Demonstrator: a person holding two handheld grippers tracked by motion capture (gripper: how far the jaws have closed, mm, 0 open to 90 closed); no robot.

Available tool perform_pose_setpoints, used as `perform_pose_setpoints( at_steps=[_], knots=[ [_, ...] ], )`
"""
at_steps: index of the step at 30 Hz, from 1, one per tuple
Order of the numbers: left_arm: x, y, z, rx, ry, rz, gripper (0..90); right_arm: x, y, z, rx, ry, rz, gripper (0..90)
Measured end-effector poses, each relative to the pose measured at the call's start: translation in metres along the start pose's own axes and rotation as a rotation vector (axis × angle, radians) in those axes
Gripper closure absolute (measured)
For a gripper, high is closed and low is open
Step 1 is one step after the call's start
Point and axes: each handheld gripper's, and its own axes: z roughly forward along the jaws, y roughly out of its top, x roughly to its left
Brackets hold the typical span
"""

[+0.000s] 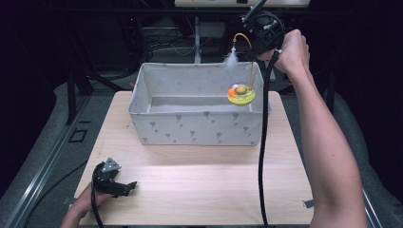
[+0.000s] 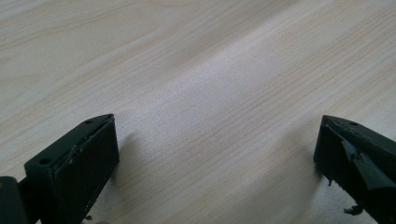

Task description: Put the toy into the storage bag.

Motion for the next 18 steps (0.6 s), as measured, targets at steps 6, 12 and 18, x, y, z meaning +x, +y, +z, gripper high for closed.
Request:
perform_pose_setpoints(
  at_steps=[6,12,18],
  knots=[
    [0.0,0.0,0.0,0.0,0.0,0.0,0.0,-0.004,-0.003,0.011,0.009,0.003,0.012,88.0],
    [0.0,0.0,0.0,0.0,0.001,0.001,0.0,-0.009,-0.01,0.03,0.031,0.013,0.018,88.0],
    [0.0,0.0,0.0,0.0,0.001,0.001,0.0,-0.012,-0.016,0.043,0.051,0.025,0.029,88.0]
  ],
)
